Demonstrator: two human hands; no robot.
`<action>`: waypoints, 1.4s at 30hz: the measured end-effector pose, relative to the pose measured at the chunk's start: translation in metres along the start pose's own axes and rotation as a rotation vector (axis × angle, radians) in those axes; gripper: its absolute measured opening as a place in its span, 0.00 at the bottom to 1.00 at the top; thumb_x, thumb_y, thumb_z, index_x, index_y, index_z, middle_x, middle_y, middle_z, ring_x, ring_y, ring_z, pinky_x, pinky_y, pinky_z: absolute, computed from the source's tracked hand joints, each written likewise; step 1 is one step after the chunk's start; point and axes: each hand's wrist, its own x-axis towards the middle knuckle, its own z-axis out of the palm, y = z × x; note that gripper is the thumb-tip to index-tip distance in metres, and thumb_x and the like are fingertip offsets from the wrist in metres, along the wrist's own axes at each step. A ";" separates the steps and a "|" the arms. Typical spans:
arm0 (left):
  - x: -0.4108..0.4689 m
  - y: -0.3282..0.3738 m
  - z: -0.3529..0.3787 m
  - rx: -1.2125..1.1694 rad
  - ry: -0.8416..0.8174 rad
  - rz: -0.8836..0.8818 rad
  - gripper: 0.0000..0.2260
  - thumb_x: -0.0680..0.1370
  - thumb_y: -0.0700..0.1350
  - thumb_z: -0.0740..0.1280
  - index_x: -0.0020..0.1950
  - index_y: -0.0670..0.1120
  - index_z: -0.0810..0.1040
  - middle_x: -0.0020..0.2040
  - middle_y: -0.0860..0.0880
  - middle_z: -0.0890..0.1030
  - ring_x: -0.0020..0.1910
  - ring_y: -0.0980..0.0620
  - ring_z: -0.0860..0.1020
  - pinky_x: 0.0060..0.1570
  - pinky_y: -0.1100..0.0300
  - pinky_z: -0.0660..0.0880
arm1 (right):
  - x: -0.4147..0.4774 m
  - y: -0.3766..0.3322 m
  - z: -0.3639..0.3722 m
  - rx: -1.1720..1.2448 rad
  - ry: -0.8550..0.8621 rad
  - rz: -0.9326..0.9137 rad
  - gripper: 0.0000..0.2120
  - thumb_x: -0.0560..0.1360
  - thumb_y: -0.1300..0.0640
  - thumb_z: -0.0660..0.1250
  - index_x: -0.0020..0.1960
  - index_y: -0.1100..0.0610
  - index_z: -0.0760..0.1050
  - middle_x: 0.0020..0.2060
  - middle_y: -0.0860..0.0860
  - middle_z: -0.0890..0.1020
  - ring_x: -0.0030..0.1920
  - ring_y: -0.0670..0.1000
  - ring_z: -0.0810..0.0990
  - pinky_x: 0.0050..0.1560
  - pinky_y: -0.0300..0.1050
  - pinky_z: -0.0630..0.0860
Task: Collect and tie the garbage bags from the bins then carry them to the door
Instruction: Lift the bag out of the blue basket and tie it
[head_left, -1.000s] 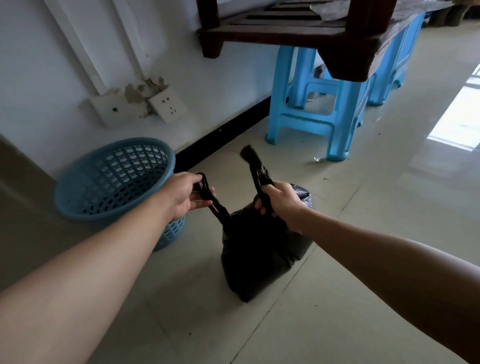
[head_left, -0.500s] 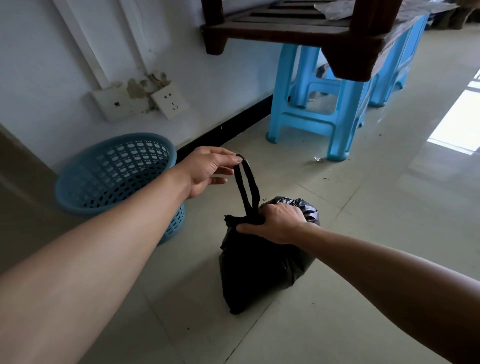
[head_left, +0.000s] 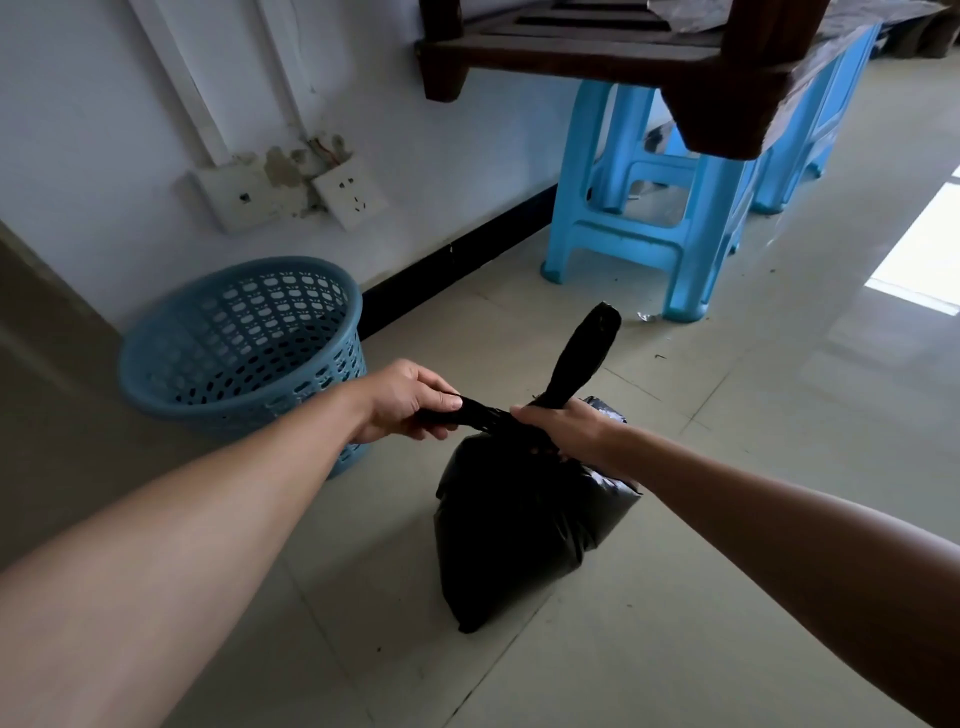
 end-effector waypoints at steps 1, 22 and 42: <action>0.001 0.003 0.002 -0.010 0.041 0.027 0.04 0.76 0.36 0.68 0.49 0.38 0.80 0.37 0.41 0.81 0.28 0.53 0.78 0.27 0.64 0.72 | 0.001 0.000 0.000 -0.037 0.018 0.024 0.17 0.80 0.49 0.60 0.39 0.58 0.74 0.29 0.51 0.76 0.25 0.46 0.71 0.26 0.37 0.66; 0.002 -0.003 0.033 -0.044 -0.115 0.131 0.22 0.70 0.37 0.74 0.62 0.50 0.79 0.53 0.48 0.84 0.52 0.52 0.82 0.47 0.65 0.76 | 0.000 -0.009 -0.030 0.673 -0.161 0.263 0.15 0.79 0.44 0.61 0.44 0.55 0.77 0.32 0.49 0.81 0.32 0.45 0.77 0.31 0.37 0.72; 0.002 0.001 0.025 0.204 0.035 0.126 0.05 0.69 0.34 0.75 0.39 0.43 0.83 0.36 0.47 0.83 0.38 0.50 0.82 0.40 0.62 0.77 | 0.001 -0.012 -0.031 0.000 0.106 -0.006 0.09 0.65 0.69 0.74 0.34 0.57 0.78 0.30 0.52 0.78 0.31 0.49 0.76 0.28 0.39 0.73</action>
